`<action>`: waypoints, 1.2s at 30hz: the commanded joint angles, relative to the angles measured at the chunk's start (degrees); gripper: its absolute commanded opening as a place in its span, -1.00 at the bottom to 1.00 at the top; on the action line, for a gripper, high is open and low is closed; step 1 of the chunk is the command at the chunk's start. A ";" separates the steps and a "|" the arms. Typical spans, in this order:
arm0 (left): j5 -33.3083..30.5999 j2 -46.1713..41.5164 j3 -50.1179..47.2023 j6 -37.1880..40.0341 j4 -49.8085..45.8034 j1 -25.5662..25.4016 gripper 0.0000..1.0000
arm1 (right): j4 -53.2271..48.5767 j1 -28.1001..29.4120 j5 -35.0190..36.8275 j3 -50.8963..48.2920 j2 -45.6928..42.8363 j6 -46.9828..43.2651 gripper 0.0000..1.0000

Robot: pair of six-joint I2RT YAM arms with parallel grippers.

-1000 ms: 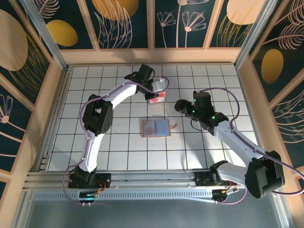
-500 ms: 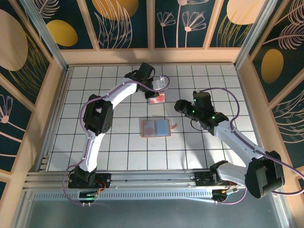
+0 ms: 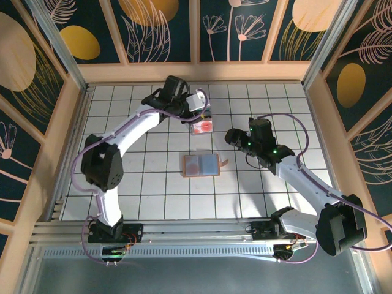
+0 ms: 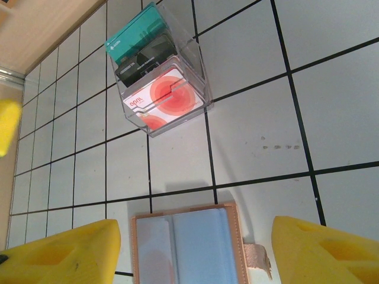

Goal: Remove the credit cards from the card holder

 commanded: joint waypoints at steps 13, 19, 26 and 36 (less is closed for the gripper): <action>-12.86 -27.60 -31.93 -20.69 28.59 0.53 0.98 | -5.74 9.53 9.29 7.50 7.12 -1.96 0.35; -19.02 -36.35 -42.81 -33.55 33.59 0.53 0.98 | -6.50 12.50 9.72 10.74 12.18 -2.69 0.32; -29.04 -47.49 -54.68 -49.41 35.44 0.54 0.98 | -6.94 15.59 8.86 12.85 16.80 -2.43 0.31; -42.65 -60.37 -63.69 -66.23 28.86 0.53 0.98 | -8.62 19.64 8.60 18.44 25.52 -4.42 0.27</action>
